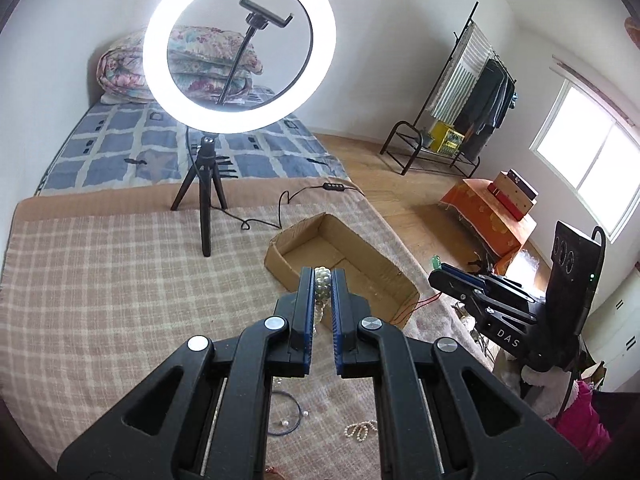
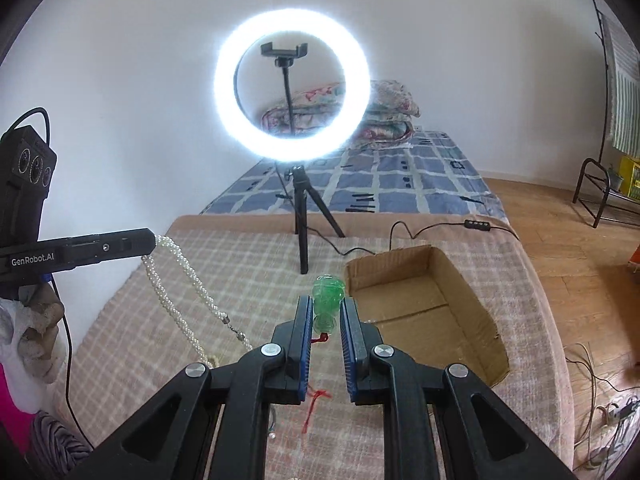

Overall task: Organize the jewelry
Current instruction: 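Carry pearl necklace in left tool to box while right tool carries green pendant, then open left tool dropping necklace into box while right tool releases pendant there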

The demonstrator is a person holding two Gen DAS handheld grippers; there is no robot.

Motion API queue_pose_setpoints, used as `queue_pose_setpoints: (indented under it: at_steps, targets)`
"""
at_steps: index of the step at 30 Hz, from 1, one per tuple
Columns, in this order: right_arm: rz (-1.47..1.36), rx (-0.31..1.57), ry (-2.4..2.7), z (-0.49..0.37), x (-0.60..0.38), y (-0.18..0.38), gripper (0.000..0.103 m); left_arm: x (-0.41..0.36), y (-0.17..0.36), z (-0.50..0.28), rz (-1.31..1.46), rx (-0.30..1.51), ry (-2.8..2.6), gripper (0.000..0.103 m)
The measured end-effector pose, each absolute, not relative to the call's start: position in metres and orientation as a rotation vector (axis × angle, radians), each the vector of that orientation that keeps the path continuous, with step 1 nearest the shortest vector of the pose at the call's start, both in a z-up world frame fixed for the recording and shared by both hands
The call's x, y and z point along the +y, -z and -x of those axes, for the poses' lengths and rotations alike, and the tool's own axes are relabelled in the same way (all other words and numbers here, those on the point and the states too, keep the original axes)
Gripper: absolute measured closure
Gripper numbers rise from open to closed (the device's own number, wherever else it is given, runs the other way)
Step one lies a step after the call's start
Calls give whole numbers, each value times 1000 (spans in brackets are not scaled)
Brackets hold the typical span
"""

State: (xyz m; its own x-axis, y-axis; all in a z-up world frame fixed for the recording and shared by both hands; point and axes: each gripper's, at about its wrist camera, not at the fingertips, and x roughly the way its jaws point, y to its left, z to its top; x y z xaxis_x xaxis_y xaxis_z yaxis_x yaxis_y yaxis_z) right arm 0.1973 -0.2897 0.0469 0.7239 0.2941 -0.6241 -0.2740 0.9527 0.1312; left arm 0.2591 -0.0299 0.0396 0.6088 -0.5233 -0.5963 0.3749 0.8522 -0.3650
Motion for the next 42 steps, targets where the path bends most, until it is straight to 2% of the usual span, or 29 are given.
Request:
queue_pose_setpoints:
  at_steps: [8, 18, 29, 42]
  targets:
    - [-17, 683, -239, -219, -325, -51, 91, -64, -62, -297, 181, 726, 547, 97]
    - [11, 733, -169, -247, -356, -22, 91, -119, -52, -357, 173, 751, 580, 97]
    - [4, 810, -130, -275, -376, 19, 91, -177, 7, -410, 173, 861, 578, 97]
    - [-7, 920, -137, -287, -387, 63, 90, -209, 78, -431, 134, 995, 527, 97]
